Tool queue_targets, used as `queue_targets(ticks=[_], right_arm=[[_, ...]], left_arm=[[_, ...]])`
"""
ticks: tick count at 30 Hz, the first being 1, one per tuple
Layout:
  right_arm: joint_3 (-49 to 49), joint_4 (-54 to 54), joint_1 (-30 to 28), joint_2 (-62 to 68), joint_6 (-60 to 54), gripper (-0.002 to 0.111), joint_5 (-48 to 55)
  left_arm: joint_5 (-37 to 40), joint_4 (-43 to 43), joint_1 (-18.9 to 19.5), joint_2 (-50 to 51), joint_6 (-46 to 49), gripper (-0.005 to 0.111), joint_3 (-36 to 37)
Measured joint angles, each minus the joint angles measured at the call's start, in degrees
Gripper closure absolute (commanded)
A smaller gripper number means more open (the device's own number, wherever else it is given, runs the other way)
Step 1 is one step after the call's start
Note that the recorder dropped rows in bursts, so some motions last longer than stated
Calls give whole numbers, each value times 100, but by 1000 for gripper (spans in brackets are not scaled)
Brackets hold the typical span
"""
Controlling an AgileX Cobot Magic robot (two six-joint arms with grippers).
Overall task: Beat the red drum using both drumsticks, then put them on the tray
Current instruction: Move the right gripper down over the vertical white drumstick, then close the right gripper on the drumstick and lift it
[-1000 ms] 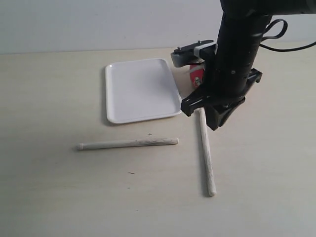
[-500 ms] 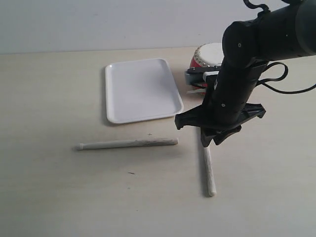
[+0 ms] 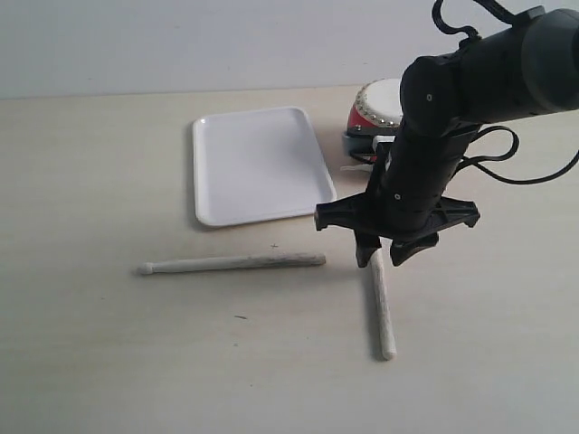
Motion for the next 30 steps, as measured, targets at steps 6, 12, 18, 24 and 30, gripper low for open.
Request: queue_targets(ticks=[6, 12, 18, 24, 30], right_arm=[[0, 0, 0, 182, 72, 67, -61], [13, 0, 0, 316, 92, 68, -98], [13, 0, 0, 399, 209, 72, -119], [13, 0, 0, 399, 220, 91, -132], [13, -83, 0, 399, 232, 108, -143]], left_arm=[[0, 0, 0, 0, 0, 107, 0], [0, 0, 0, 0, 0, 107, 0], [0, 0, 0, 0, 0, 107, 0], [0, 0, 0, 0, 0, 107, 0], [0, 0, 0, 0, 0, 107, 0]])
